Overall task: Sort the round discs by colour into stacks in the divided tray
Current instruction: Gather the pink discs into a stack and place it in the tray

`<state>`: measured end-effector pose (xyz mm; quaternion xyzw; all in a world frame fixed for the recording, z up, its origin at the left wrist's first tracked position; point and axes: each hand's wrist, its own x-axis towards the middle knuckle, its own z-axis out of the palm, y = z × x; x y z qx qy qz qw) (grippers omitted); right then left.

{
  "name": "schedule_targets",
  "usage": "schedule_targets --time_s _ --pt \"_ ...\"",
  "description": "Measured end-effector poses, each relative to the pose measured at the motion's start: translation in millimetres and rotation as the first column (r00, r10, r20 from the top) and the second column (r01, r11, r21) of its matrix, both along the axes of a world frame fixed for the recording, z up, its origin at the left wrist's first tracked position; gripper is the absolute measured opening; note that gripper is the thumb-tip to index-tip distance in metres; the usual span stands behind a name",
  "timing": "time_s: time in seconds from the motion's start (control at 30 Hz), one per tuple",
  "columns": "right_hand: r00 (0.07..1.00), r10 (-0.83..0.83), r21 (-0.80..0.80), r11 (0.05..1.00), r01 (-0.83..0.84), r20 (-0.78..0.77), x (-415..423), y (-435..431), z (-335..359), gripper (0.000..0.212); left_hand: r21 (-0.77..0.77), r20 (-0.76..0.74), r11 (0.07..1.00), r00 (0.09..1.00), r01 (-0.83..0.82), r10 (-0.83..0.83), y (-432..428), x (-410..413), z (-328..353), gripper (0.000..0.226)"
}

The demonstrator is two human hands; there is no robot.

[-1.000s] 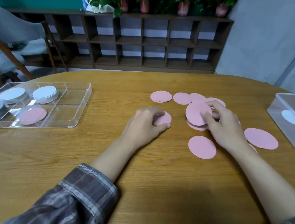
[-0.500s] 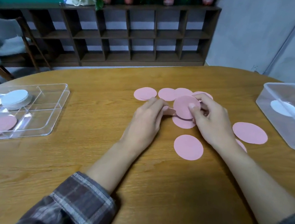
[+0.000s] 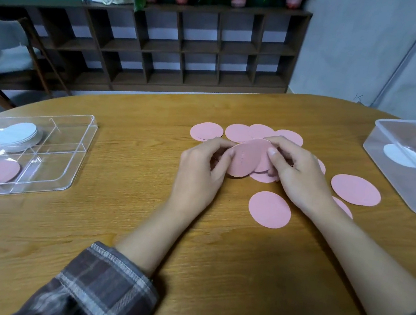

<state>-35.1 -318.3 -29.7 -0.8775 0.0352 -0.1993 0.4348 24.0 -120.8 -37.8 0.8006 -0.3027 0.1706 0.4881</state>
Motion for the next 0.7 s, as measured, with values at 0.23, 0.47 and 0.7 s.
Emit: schedule_targets --time_s 0.23,0.47,0.7 --pt "0.992 0.124 0.061 0.991 -0.122 -0.022 -1.5 5.1 0.4 0.026 -0.092 -0.143 0.993 0.988 -0.075 0.061 -3.6 -2.3 0.2 0.007" --pt "0.991 0.127 -0.049 0.990 -0.129 -0.033 -2.8 4.6 0.6 0.020 -0.010 -0.159 0.999 0.986 -0.053 0.050 -2.5 -5.6 0.7 0.016" --pt "0.999 -0.013 -0.091 0.996 0.010 -0.032 1.8 -8.9 -2.9 0.019 0.366 -0.146 0.887 0.959 0.281 -0.244 -3.9 -14.9 -5.6 0.046"
